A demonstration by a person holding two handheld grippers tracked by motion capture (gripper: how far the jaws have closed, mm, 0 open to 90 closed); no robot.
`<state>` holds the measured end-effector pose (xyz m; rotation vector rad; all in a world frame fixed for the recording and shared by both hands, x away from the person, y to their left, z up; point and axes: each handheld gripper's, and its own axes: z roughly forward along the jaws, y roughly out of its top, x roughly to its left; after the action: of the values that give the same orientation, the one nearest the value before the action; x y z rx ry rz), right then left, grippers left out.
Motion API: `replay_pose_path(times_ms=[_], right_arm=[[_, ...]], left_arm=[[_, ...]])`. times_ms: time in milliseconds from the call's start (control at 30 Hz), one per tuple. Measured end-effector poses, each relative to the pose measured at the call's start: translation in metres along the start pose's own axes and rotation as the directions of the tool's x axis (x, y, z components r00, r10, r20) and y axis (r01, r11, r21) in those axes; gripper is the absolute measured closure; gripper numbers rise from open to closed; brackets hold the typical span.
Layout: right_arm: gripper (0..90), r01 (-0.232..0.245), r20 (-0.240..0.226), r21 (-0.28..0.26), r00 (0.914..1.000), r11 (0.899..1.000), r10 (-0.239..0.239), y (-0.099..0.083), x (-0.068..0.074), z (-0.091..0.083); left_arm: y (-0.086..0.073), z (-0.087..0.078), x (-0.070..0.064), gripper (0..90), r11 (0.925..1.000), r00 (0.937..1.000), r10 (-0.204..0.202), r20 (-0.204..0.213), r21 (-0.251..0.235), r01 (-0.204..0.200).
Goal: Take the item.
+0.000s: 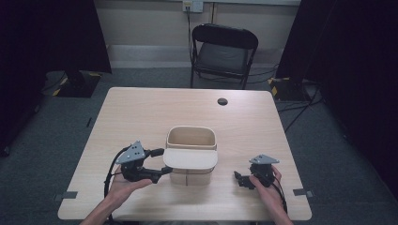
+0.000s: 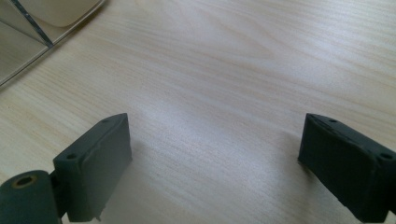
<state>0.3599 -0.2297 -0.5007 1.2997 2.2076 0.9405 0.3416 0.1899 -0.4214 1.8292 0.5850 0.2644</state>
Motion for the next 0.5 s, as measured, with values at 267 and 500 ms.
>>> replay_pose_path(times_ms=[267, 500], right_arm=[[8.6, 0.000, 0.000, 0.000, 1.0000, 1.000, 0.000, 0.0000, 0.0000, 0.0000], [8.6, 0.000, 0.000, 0.000, 1.0000, 1.000, 0.000, 0.0000, 0.0000, 0.0000]], left_arm=[[0.0052, -0.0023, 0.0012, 27.3, 0.9999, 0.9997, 0.012, 0.021, 0.010, -0.012], [0.0056, -0.0016, 0.0014, 27.3, 0.9999, 0.9998, 0.010, 0.019, 0.005, -0.010]])
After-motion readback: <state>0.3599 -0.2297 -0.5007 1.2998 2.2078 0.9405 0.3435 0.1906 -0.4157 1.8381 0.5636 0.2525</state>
